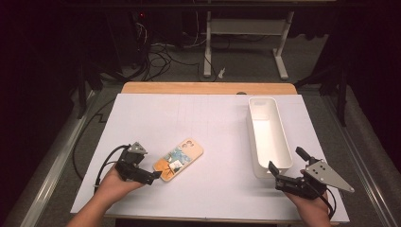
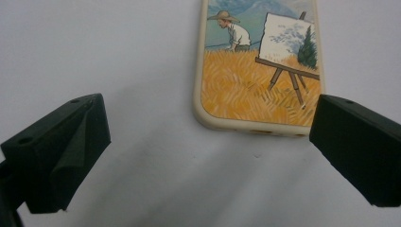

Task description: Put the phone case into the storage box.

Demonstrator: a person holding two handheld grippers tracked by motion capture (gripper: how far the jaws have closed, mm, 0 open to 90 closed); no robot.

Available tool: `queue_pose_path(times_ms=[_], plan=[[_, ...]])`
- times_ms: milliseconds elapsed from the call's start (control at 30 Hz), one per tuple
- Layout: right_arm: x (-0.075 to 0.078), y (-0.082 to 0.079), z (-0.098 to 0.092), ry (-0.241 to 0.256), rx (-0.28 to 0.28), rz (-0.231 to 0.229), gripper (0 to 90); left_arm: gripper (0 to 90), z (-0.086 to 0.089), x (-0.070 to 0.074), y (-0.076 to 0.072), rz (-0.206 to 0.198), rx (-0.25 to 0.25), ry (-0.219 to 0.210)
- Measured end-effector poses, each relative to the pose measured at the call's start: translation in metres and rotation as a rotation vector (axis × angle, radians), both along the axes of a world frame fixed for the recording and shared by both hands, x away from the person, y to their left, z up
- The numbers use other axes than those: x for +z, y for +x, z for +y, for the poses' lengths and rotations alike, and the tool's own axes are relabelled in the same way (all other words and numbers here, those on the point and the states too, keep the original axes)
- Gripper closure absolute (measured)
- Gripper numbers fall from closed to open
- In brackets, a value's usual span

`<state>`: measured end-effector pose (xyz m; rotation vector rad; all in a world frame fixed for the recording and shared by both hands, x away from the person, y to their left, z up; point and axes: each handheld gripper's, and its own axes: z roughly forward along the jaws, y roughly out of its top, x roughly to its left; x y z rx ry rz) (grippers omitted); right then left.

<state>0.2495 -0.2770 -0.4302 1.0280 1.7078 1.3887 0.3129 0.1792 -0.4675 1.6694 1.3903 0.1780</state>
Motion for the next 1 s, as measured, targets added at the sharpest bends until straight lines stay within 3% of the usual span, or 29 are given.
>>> queue_pose_path(times_ms=[300,667,1000], plan=[[0.001,0.000,-0.001,0.005,0.001,-0.002,1.0,0.6,-0.024,0.008,0.008,0.056,-0.059,0.080],[0.000,0.000,0.000,0.004,0.001,0.000,1.0,0.6,-0.041,0.024,0.023,0.110,-0.108,0.170],[0.000,0.000,0.000,0.004,0.002,-0.001,1.0,0.3,-0.061,0.021,0.032,0.152,-0.156,0.224]])
